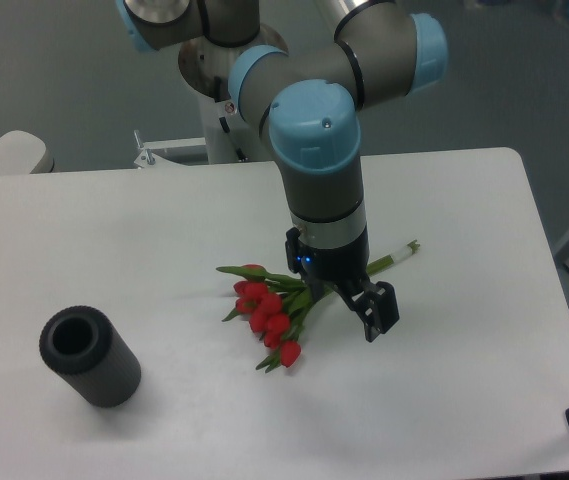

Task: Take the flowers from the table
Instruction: 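Move the open gripper over the green tulip stems below the blooms, then lower the gripper around the tulip stems and close it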

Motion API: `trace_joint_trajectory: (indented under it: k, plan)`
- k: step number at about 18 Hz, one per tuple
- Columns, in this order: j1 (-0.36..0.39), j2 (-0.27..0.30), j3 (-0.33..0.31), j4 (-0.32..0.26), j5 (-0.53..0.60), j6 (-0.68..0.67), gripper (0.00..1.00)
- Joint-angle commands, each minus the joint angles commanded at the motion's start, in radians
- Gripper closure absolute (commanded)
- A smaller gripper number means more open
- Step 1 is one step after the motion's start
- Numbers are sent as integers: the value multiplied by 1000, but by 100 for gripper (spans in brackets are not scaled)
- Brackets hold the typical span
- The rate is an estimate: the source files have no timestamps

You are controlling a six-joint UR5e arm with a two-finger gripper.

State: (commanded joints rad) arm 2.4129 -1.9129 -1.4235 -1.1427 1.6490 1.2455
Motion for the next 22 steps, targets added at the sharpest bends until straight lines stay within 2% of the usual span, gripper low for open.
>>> trace_joint_trajectory:
  k: [2,6,9,15,18,22]
  plan:
    - [11,8,-18,-28,-2,24,0]
    - [23,38,-109,-20,0,135,0]
    - [29,45,-137,-38,0,137,0]
    - [38,42,-264,-25,-3,114,0]
    - [40,38,-311,9,-3,112,0]
    - [40,29,-385,121,-2,112,0]
